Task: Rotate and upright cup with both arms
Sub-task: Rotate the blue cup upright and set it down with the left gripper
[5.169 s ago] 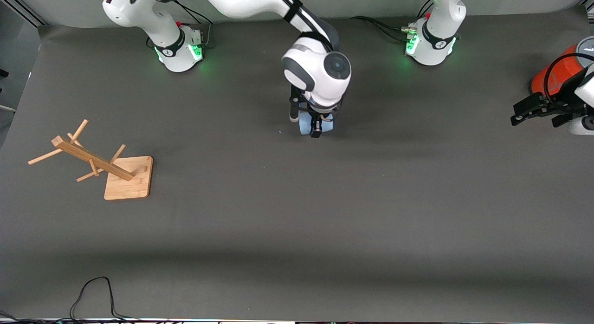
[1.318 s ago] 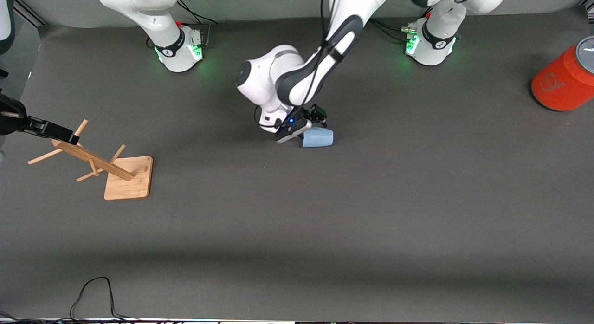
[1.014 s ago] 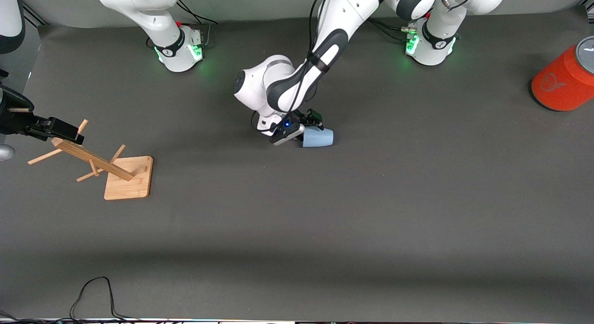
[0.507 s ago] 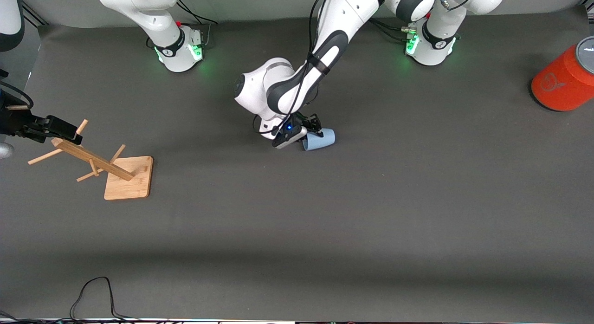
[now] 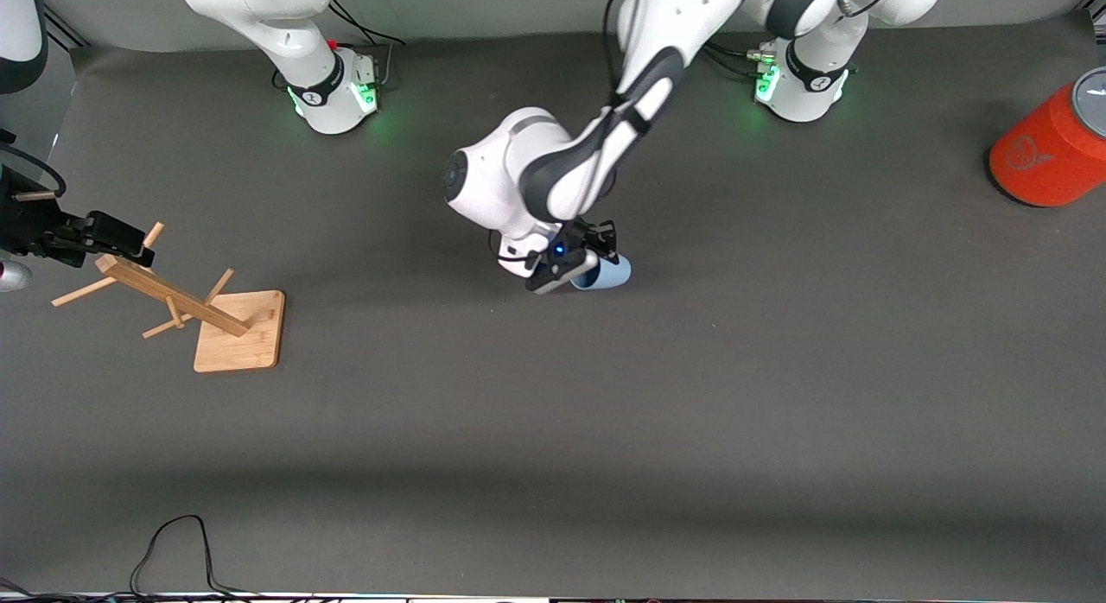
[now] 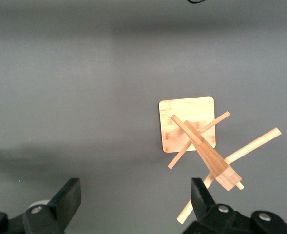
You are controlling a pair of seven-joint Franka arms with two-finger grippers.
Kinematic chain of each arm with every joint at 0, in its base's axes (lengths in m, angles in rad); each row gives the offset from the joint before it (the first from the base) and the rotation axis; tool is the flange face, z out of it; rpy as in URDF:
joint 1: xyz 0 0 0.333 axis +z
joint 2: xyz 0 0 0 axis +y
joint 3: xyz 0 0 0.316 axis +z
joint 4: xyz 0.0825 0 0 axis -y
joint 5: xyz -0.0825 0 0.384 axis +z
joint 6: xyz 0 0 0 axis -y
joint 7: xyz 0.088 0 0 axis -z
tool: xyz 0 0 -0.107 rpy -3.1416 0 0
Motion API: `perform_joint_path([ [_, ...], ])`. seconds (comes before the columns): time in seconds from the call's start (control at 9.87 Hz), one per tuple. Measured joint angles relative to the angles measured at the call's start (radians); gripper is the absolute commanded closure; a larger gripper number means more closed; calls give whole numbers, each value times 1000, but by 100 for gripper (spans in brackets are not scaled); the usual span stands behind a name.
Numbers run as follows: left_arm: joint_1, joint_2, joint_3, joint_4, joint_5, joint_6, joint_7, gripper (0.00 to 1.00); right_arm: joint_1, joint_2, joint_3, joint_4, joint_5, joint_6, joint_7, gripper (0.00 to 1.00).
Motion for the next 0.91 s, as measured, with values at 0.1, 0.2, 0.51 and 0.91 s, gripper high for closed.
perform_joint_path([
  [0.1,33,-68,1,-47,-37,78,0,100,1,0,1,1,0,2,0,0],
  [0.2,63,-156,1,-152,-72,195,-8,100,1,-1,1,1,0,7,0,0],
  [0.51,103,-417,1,-599,-159,622,-124,100,1,-3,-1,2,-1,8,0,0],
  [0.91,91,-463,-16,-934,-265,1052,-155,89,1,-3,-1,5,-2,8,-1,0],
])
